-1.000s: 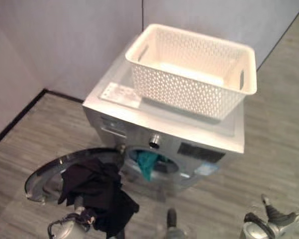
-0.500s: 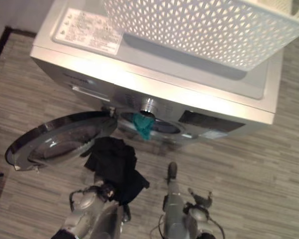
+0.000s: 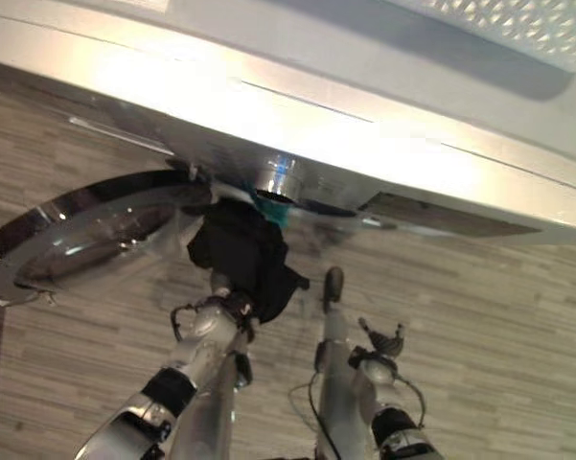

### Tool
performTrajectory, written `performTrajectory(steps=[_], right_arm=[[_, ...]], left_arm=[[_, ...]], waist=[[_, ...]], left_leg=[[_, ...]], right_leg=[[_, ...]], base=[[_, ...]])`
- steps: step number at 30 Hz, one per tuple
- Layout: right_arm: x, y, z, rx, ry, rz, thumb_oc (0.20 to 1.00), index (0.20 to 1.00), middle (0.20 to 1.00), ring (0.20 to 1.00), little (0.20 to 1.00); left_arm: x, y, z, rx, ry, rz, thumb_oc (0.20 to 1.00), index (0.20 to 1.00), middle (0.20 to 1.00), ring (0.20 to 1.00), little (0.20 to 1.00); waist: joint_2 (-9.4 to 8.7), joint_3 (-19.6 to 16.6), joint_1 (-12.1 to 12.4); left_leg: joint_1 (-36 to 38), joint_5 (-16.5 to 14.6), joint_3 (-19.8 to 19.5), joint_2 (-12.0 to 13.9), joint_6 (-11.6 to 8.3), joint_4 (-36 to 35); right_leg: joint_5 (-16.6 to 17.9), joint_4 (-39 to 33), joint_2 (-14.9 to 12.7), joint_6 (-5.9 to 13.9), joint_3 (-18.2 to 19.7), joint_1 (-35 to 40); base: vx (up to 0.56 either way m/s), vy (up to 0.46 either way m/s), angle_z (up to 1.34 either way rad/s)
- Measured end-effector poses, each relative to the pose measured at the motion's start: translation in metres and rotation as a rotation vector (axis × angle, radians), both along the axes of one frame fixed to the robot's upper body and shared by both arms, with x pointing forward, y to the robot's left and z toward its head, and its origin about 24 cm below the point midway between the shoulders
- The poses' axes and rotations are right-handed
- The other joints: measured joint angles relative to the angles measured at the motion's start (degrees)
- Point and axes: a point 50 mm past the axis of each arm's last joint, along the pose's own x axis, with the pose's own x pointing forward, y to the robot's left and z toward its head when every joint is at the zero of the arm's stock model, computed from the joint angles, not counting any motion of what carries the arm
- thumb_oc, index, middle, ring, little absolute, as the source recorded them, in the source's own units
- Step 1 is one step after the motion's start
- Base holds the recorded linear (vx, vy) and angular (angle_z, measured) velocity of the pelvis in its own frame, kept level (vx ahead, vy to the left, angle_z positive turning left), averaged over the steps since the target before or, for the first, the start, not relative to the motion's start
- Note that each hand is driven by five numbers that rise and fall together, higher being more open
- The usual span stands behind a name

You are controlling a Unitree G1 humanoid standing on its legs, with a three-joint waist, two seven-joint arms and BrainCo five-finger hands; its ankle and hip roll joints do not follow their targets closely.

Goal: Grab the laundry basket,head to the washer,open it,put in the laundry and shut it.

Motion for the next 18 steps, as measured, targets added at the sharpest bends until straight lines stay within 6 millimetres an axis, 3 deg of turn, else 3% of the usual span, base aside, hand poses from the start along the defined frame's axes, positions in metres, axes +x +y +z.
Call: performTrajectory(steps=[5,12,18], right_arm=[[0.008,0.008,0.009,-0.006,-0.068,0.015,1.0,1.0,1.0,1.0,1.0],[0.009,0.015,0.012,-0.015,-0.103,0.042,1.0,1.0,1.0,1.0,1.0],[0.013,0.024,0.019,-0.018,-0.16,0.09,1.0,1.0,1.0,1.0,1.0]], left_arm=[[0.019,0.005,0.006,0.027,0.022,0.074,0.2,0.2,0.2,0.2,0.2],[0.034,0.008,0.009,0.035,0.067,0.144,0.2,0.2,0.2,0.2,0.2],[0.066,0.022,0.053,-0.031,0.025,0.25,0.2,0.2,0.2,0.2,0.2]], waist=[[-1.42,1.0,-1.9],[-1.57,1.0,-3.8],[-2.43,0.4,-5.8]], left_leg=[[-4.4,-0.4,0.6,0.6,-0.14,2.0],[-8.2,-2.7,0.9,1.7,-0.19,6.8],[-11.4,-3.4,1.0,2.4,-0.5,7.9]], right_leg=[[0.9,0.0,0.3,-0.3,0.6,-3.9],[0.3,0.0,0.9,0.05,1.4,-6.0],[1.5,0.0,1.7,-0.31,1.5,-8.7]], base=[[0.01,-0.042,-0.06],[0.03,-0.029,-0.07],[0.03,-0.018,-0.05]])
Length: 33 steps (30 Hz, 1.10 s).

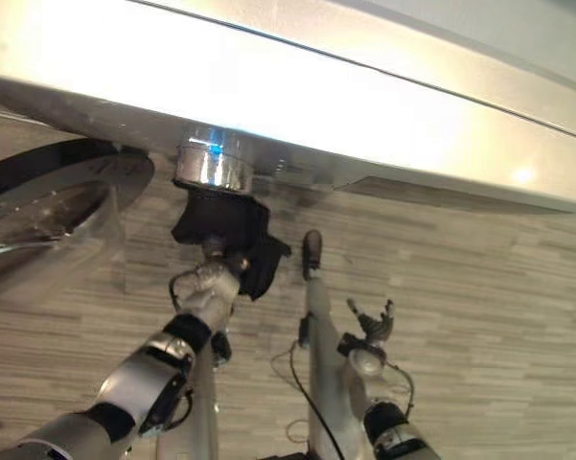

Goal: Grab the laundry basket,head to the washer,open it,put in the laundry and shut it.

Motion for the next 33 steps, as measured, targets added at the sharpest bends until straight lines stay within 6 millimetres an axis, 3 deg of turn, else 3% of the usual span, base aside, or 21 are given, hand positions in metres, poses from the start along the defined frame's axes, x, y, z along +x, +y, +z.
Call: performTrajectory(steps=[1,4,12,16,20,21,23,25,27,28,31,33], right_arm=[[-0.002,0.003,0.001,-0.002,-0.012,0.02,1.0,1.0,1.0,1.0,1.0],[-0.005,-0.001,-0.001,-0.021,-0.014,0.047,1.0,1.0,1.0,1.0,1.0],[-0.012,-0.004,-0.007,-0.024,0.003,0.059,1.0,1.0,1.0,1.0,1.0],[-0.009,-0.004,-0.002,-0.02,-0.022,0.062,1.0,1.0,1.0,1.0,1.0],[-0.002,-0.003,0.012,-0.009,-0.091,0.07,1.0,1.0,1.0,1.0,1.0],[0.002,-0.006,0.02,-0.013,-0.131,0.073,1.0,1.0,1.0,1.0,1.0],[0.005,-0.015,0.029,-0.027,-0.176,0.063,1.0,1.0,1.0,1.0,1.0],[0.009,-0.037,0.042,-0.067,-0.231,0.023,1.0,1.0,1.0,1.0,1.0],[0.009,-0.053,0.05,-0.11,-0.258,-0.008,1.0,1.0,1.0,1.0,1.0],[0.008,-0.058,0.05,-0.123,-0.258,-0.017,1.0,1.0,1.0,1.0,1.0],[0.002,-0.062,0.043,-0.132,-0.224,-0.017,1.0,1.0,1.0,1.0,1.0],[-0.003,-0.066,0.038,-0.14,-0.2,-0.01,1.0,1.0,1.0,1.0,1.0]], left_arm=[[0.006,0.01,0.013,0.013,-0.028,0.03,0.2,0.2,0.2,0.2,0.2],[0.014,0.016,0.034,0.027,-0.079,0.055,0.2,0.2,0.2,0.2,0.2],[0.014,0.014,0.039,0.016,-0.094,0.074,0.2,0.2,0.2,0.2,0.2],[0.022,0.008,0.063,-0.012,-0.125,0.087,0.2,0.2,0.2,0.2,0.2],[0.036,0.007,0.127,0.023,-0.23,0.079,0.2,0.2,0.2,0.2,0.2],[0.039,0.005,0.157,0.122,-0.271,0.06,0.2,0.2,0.2,0.2,0.2],[0.038,0.007,0.2,0.272,-0.361,0.051,0.2,0.2,0.2,0.2,0.2],[0.036,0.007,0.217,0.559,-0.433,0.025,0.2,0.2,0.2,0.2,0.2],[0.035,0.002,0.229,0.573,-0.43,0.016,0.545,0.545,0.545,0.545,0.545],[0.034,-0.002,0.233,0.571,-0.449,0.009,1.0,1.0,1.0,1.0,1.0],[0.033,-0.009,0.236,0.534,-0.469,-0.029,1.0,1.0,1.0,1.0,1.0],[0.032,-0.015,0.235,0.598,-0.488,-0.076,1.0,1.0,1.0,1.0,1.0]], waist=[[-0.71,-0.6,-0.1],[-0.94,-2.0,-0.9],[-0.97,-3.6,-0.9],[-1.01,-3.9,-1.2],[-0.9,-4.8,-2.8],[-0.9,-4.9,-3.7],[-0.76,-5.0,-4.3],[-0.72,-5.1,-4.1],[-0.63,-5.1,-4.1],[-0.63,-5.1,-4.1],[-0.3,-4.8,-3.2],[0.35,-4.9,-2.5]], left_leg=[[-0.3,-0.7,0.3,0.7,-0.33,1.0],[-1.1,-1.6,0.4,1.2,-0.33,2.4],[-3.4,-2.1,0.6,1.1,-0.26,4.6],[-5.1,-2.2,0.6,1.2,-0.21,5.6],[-6.5,-2.2,0.6,1.3,-0.22,5.8],[-7.0,-2.2,0.6,1.2,-0.2,6.1],[-8.0,-2.6,0.7,1.4,0.05,7.2],[-9.3,-3.0,1.4,1.5,0.39,8.2],[-11.2,-3.2,1.5,1.6,0.62,9.6],[-11.9,-3.2,1.4,1.5,0.65,9.8],[-11.9,-2.9,1.5,1.5,0.59,9.6],[-11.8,-2.8,1.5,1.5,0.47,9.1]], right_leg=[[0.4,0.0,0.5,-0.37,0.1,-0.3],[0.5,0.0,0.8,-0.57,0.1,-0.7],[0.1,0.0,0.5,-0.65,0.1,-2.1],[-0.5,0.0,0.4,-0.52,0.3,-3.3],[1.4,0.0,0.4,-0.3,0.4,-4.6],[1.6,0.0,0.4,-0.31,0.4,-4.9],[1.9,0.0,0.4,-0.38,0.7,-5.5],[2.5,0.0,0.2,-0.24,1.5,-7.0],[2.7,0.0,0.2,-0.27,1.6,-8.2],[2.7,0.0,0.1,-0.3,1.5,-8.7],[1.6,0.0,0.1,-0.25,1.6,-8.9],[1.5,0.0,0.2,-0.22,1.6,-9.1]], base=[[0.04,-0.026,-0.19],[0.04,-0.028,-0.12],[0.02,-0.007,0.0],[0.02,-0.005,0.0],[0.02,-0.017,-0.01],[0.0,0.0,0.0],[0.02,0.005,-0.05],[0.01,-0.008,-0.1],[0.01,-0.023,-0.02],[0.0,-0.037,0.04],[0.0,-0.031,0.01],[0.0,0.0,0.0]])
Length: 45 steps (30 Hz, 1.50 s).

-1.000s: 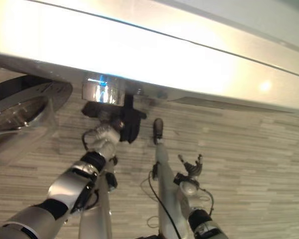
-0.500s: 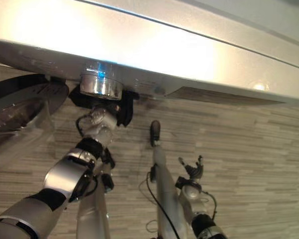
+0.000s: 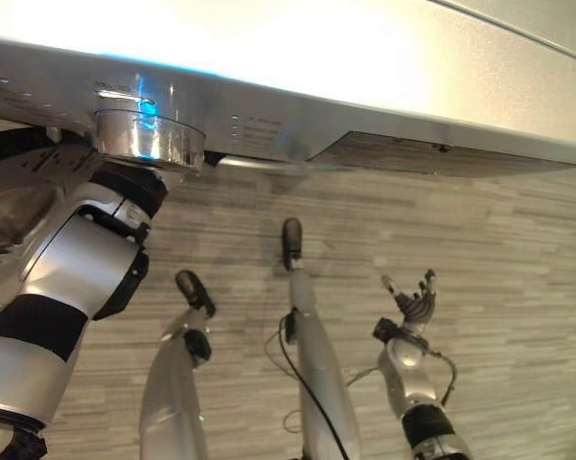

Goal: Grab the laundry basket,head to the washer,open it,put in the laundry and shut it.

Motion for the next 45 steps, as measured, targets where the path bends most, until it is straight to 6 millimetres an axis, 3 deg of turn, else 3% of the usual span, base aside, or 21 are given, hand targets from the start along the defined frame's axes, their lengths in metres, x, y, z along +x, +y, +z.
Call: performTrajectory(steps=[2,3,4,6,7,9,14,22,24,27,30,31,32,34,37,39,41,43,45], right_arm=[[-0.003,-0.002,-0.006,-0.005,0.032,0.009,1.0,1.0,1.0,1.0,1.0],[-0.006,-0.004,-0.011,-0.022,0.059,0.025,1.0,1.0,1.0,1.0,1.0],[-0.008,-0.006,-0.012,-0.051,0.07,0.045,1.0,1.0,1.0,1.0,1.0],[-0.011,-0.008,-0.013,-0.095,0.086,0.087,1.0,1.0,1.0,1.0,1.0],[-0.011,-0.009,-0.013,-0.102,0.085,0.094,1.0,1.0,1.0,1.0,1.0],[-0.008,-0.01,-0.008,-0.145,0.062,0.141,1.0,1.0,1.0,1.0,1.0],[-0.005,-0.007,0.0,-0.169,0.023,0.206,1.0,1.0,1.0,1.0,1.0],[-0.005,-0.023,0.005,-0.232,0.032,0.225,1.0,1.0,1.0,1.0,1.0],[-0.005,-0.025,0.006,-0.238,0.032,0.223,1.0,1.0,1.0,1.0,1.0],[-0.005,-0.02,0.004,-0.223,0.032,0.228,1.0,1.0,1.0,1.0,1.0],[-0.01,-0.006,-0.014,-0.163,0.092,0.216,1.0,1.0,1.0,1.0,1.0],[-0.011,-0.001,-0.019,-0.144,0.109,0.217,1.0,1.0,1.0,1.0,1.0],[-0.015,0.012,-0.028,-0.111,0.149,0.231,1.0,1.0,1.0,1.0,1.0],[-0.02,0.013,-0.034,-0.11,0.195,0.238,1.0,1.0,1.0,1.0,1.0],[-0.024,0.015,-0.04,-0.117,0.231,0.258,1.0,1.0,1.0,1.0,1.0],[-0.022,0.013,-0.039,-0.123,0.225,0.255,1.0,1.0,1.0,1.0,1.0],[-0.021,0.009,-0.041,-0.098,0.238,0.208,1.0,1.0,1.0,1.0,1.0],[-0.032,-0.005,-0.05,-0.092,0.309,0.152,1.0,1.0,1.0,1.0,1.0],[-0.042,-0.013,-0.062,-0.102,0.394,0.14,1.0,1.0,1.0,1.0,1.0]], left_arm=[[0.001,0.0,-0.004,0.194,-0.003,0.037,1.0,1.0,1.0,1.0,1.0],[0.004,0.006,-0.014,0.638,-0.003,0.173,1.0,1.0,1.0,1.0,1.0],[0.005,0.009,-0.019,0.872,-0.016,0.244,1.0,1.0,1.0,1.0,1.0],[0.005,0.007,-0.025,1.273,-0.079,0.372,1.0,1.0,1.0,1.0,1.0],[0.004,0.004,-0.024,1.359,-0.111,0.401,1.0,1.0,1.0,1.0,1.0],[0.001,-0.008,-0.025,1.784,-0.28,0.517,1.0,1.0,1.0,1.0,1.0],[-0.003,-0.027,-0.022,2.051,-0.439,0.603,1.0,1.0,1.0,1.0,1.0],[-0.004,-0.018,-0.032,2.388,-0.603,0.631,1.0,1.0,1.0,1.0,1.0],[-0.005,-0.018,-0.031,2.388,-0.615,0.647,1.0,1.0,1.0,1.0,1.0],[-0.007,-0.022,-0.028,2.247,-0.578,0.655,1.0,1.0,1.0,1.0,1.0],[-0.02,-0.034,-0.033,1.534,-0.423,0.515,1.0,1.0,1.0,1.0,1.0],[-0.021,-0.037,-0.04,1.485,-0.404,0.472,1.0,1.0,1.0,1.0,1.0],[-0.033,-0.023,-0.061,1.173,-0.312,0.352,1.0,1.0,1.0,1.0,1.0],[-0.041,-0.016,-0.086,0.985,-0.23,0.247,1.0,1.0,1.0,1.0,1.0],[-0.049,-0.011,-0.105,0.919,-0.214,0.216,1.0,1.0,1.0,1.0,1.0],[-0.071,0.0,-0.115,0.856,-0.242,0.185,1.0,1.0,1.0,1.0,1.0],[-0.102,0.015,-0.144,0.731,-0.188,0.066,1.0,1.0,1.0,1.0,1.0],[-0.134,0.019,-0.188,0.604,-0.049,-0.119,1.0,1.0,1.0,1.0,1.0],[-0.162,0.023,-0.234,0.418,0.149,-0.253,1.0,1.0,1.0,1.0,1.0]], waist=[[0.35,-0.1,0.4],[0.43,0.0,0.7],[0.44,0.0,1.0],[0.8,-0.2,1.5],[0.88,-0.3,1.5],[0.95,-0.3,1.6],[0.99,-0.3,1.4],[1.05,-0.3,1.3],[1.06,-0.3,1.4],[1.4,-0.1,1.5],[2.09,0.3,2.9],[2.1,0.3,3.4],[2.8,0.4,3.4],[3.65,0.7,4.3],[3.79,0.8,4.9],[4.66,1.2,5.5],[5.33,1.9,5.4],[7.19,2.9,7.1],[7.61,2.7,9.2]], left_leg=[[0.1,0.0,0.0,0.0,-0.02,-0.4],[0.5,0.0,0.1,0.1,-0.03,-0.9],[0.8,0.0,0.2,0.0,-0.03,-1.1],[1.2,0.0,0.1,0.0,-0.03,-1.4],[1.3,0.0,0.1,-0.1,-0.04,-1.4],[1.2,0.0,0.1,-0.3,-0.03,-1.4],[1.0,0.0,0.1,-0.3,-0.05,-0.9],[1.0,0.0,0.2,0.0,-0.04,-0.4],[1.0,0.0,0.2,0.1,-0.04,-0.4],[1.5,0.0,0.2,0.1,-0.04,-0.6],[4.4,0.8,0.2,-0.5,-0.41,-3.0],[5.2,1.0,0.3,-0.5,-0.48,-3.7],[6.7,1.4,0.4,-0.4,-0.84,-5.4],[8.0,2.2,0.5,-0.5,-1.03,-6.7],[9.7,3.0,0.3,-0.5,-1.45,-8.4],[10.8,4.3,-0.3,-0.9,-1.47,-9.8],[13.5,4.9,-1.1,-0.5,-2.07,-11.8],[19.2,5.8,-1.8,-0.3,-2.57,-15.0],[26.9,6.8,-2.1,-0.3,-3.1,-19.2]], right_leg=[[0.8,0.0,0.1,-0.27,-0.1,-0.1],[1.3,0.0,0.2,-0.27,-0.1,0.0],[1.3,0.0,0.1,-0.33,-0.1,0.0],[1.3,0.0,0.1,-0.33,-0.2,0.3],[1.3,0.0,0.0,-0.34,-0.2,0.4],[1.3,0.0,-0.2,-0.33,-0.3,0.4],[1.1,0.0,-0.2,-0.45,-0.2,0.5],[1.2,0.0,0.0,-0.48,-0.1,0.5],[1.4,0.0,0.1,-0.58,-0.1,0.5],[1.4,0.0,0.1,-0.62,-0.1,0.9],[1.4,0.0,-0.1,-0.62,-0.3,2.8],[1.4,0.0,-0.1,-0.63,-0.3,3.2],[0.7,0.0,-0.3,-0.75,-0.2,3.9],[0.7,0.0,-0.3,-0.77,-0.3,4.5],[0.5,0.0,0.0,-0.99,-0.5,5.6],[-0.1,0.0,0.0,-1.38,-1.9,6.8],[-0.5,0.0,0.2,-1.5,-2.0,8.8],[-1.2,0.0,0.7,-1.95,-3.5,13.6],[-3.1,0.0,1.1,-1.87,-3.7,19.8]], base=[[-0.01,0.003,-0.02],[-0.02,0.006,-0.05],[-0.01,0.004,-0.05],[0.0,0.0,0.0],[0.0,0.003,0.04],[0.0,0.004,0.02],[0.0,0.0,0.0],[0.0,0.0,0.0],[0.0,0.0,0.0],[-0.02,-0.032,0.0],[-0.03,-0.051,0.02],[-0.04,-0.034,0.03],[-0.05,-0.03,0.01],[-0.04,-0.047,0.01],[-0.06,-0.068,0.04],[-0.02,-0.047,0.17],[0.04,-0.043,0.07],[0.01,-0.091,0.07],[0.01,-0.059,0.13]])
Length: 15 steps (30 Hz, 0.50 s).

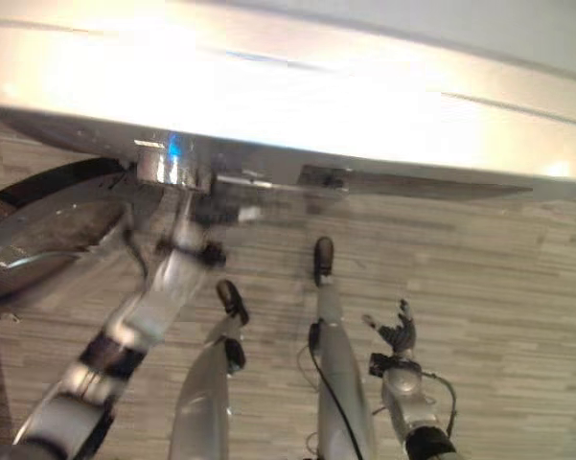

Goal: Grab the laundry basket,head to the washer,open it,put in the laundry and shut it.

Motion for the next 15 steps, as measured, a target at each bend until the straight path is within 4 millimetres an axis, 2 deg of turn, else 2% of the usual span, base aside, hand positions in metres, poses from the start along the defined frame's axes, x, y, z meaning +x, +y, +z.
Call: performTrajectory(steps=[1,2,4,6,7,9,10,12,13,15], right_arm=[[-0.007,-0.004,-0.007,-0.007,0.048,-0.004,1.0,1.0,1.0,1.0,1.0],[-0.009,-0.006,-0.009,-0.007,0.063,-0.002,1.0,1.0,1.0,1.0,1.0],[-0.004,-0.009,-0.013,-0.007,0.106,0.008,1.0,1.0,1.0,1.0,1.0],[-0.01,-0.013,-0.019,-0.014,0.148,0.007,1.0,1.0,1.0,1.0,1.0],[-0.016,-0.015,-0.024,-0.021,0.186,0.018,1.0,1.0,1.0,1.0,1.0],[-0.017,-0.019,-0.024,-0.034,0.191,0.014,1.0,1.0,1.0,1.0,1.0],[-0.019,-0.022,-0.027,-0.038,0.219,0.007,1.0,1.0,1.0,1.0,1.0],[-0.034,-0.028,-0.034,-0.034,0.264,-0.02,1.0,1.0,1.0,1.0,1.0],[-0.045,-0.029,-0.04,-0.039,0.302,-0.029,1.0,1.0,1.0,1.0,1.0],[-0.057,-0.028,-0.047,-0.034,0.353,-0.032,1.0,1.0,1.0,1.0,1.0]], left_arm=[[-0.013,0.002,-0.023,-0.104,0.146,-0.02,1.0,1.0,1.0,1.0,1.0],[-0.019,0.003,-0.032,-0.141,0.209,-0.047,1.0,1.0,1.0,1.0,1.0],[-0.027,0.018,-0.05,-0.182,0.327,-0.05,1.0,1.0,1.0,1.0,1.0],[-0.032,0.03,-0.066,-0.2,0.405,-0.001,1.0,1.0,1.0,1.0,1.0],[-0.031,0.038,-0.077,-0.193,0.447,0.042,1.0,1.0,1.0,1.0,1.0],[-0.035,0.044,-0.085,-0.192,0.48,0.076,1.0,1.0,1.0,1.0,1.0],[-0.035,0.051,-0.091,-0.171,0.502,0.101,1.0,1.0,1.0,1.0,1.0],[-0.034,0.056,-0.091,-0.152,0.507,0.121,1.0,1.0,1.0,1.0,1.0],[-0.032,0.062,-0.089,-0.105,0.483,0.142,1.0,1.0,1.0,1.0,1.0],[-0.032,0.07,-0.094,-0.05,0.485,0.182,1.0,1.0,1.0,1.0,1.0]], waist=[[0.37,-0.2,0.3],[0.41,-1.0,0.7],[-0.63,-1.5,0.9],[-1.37,-1.5,1.4],[-2.68,-1.5,2.1],[-3.48,-2.1,2.8],[-4.61,-2.5,3.0],[-5.2,-4.7,3.0],[-5.67,-6.5,3.2],[-5.79,-7.2,3.4]], left_leg=[[4.1,0.9,-1.1,0.0,-0.29,-2.4],[5.8,1.8,-1.9,-0.1,-0.5,-4.3],[9.4,2.9,-2.8,0.2,-0.55,-5.9],[13.6,2.7,-3.3,0.7,-0.57,-6.0],[16.0,0.7,-5.5,1.1,-0.66,-2.9],[18.6,-1.2,-9.3,1.4,-1.33,-2.6],[22.2,-1.3,-11.0,1.0,-1.15,-4.5],[23.4,-1.3,-11.0,1.0,-1.17,-5.2],[24.5,-1.2,-10.7,0.2,-1.02,-5.8],[27.5,-1.6,-10.4,-0.5,-0.55,-6.5]], right_leg=[[-1.5,0.0,0.2,0.17,-1.4,3.7],[-2.8,0.0,0.3,0.32,-2.4,5.1],[-3.1,0.0,1.2,0.47,-3.1,8.6],[-3.4,0.0,1.8,0.24,-3.3,12.7],[-3.9,0.0,2.4,-0.05,-2.6,16.2],[-4.7,-0.1,2.9,0.27,-1.8,18.5],[-4.7,-0.1,3.0,0.36,-1.0,20.8],[-5.6,-0.5,2.7,0.67,-0.9,21.7],[-5.5,-0.5,2.4,0.9,-0.4,22.2],[-5.7,-0.3,1.9,1.22,0.3,24.3]], base=[[0.06,-0.052,0.37],[0.07,-0.053,0.45],[0.0,-0.053,0.18],[-0.08,0.017,-0.09],[0.04,0.126,-0.28],[0.06,0.192,-0.34],[0.03,0.272,-0.22],[0.01,0.259,-0.09],[0.01,0.214,-0.07],[-0.01,0.316,-0.19]])
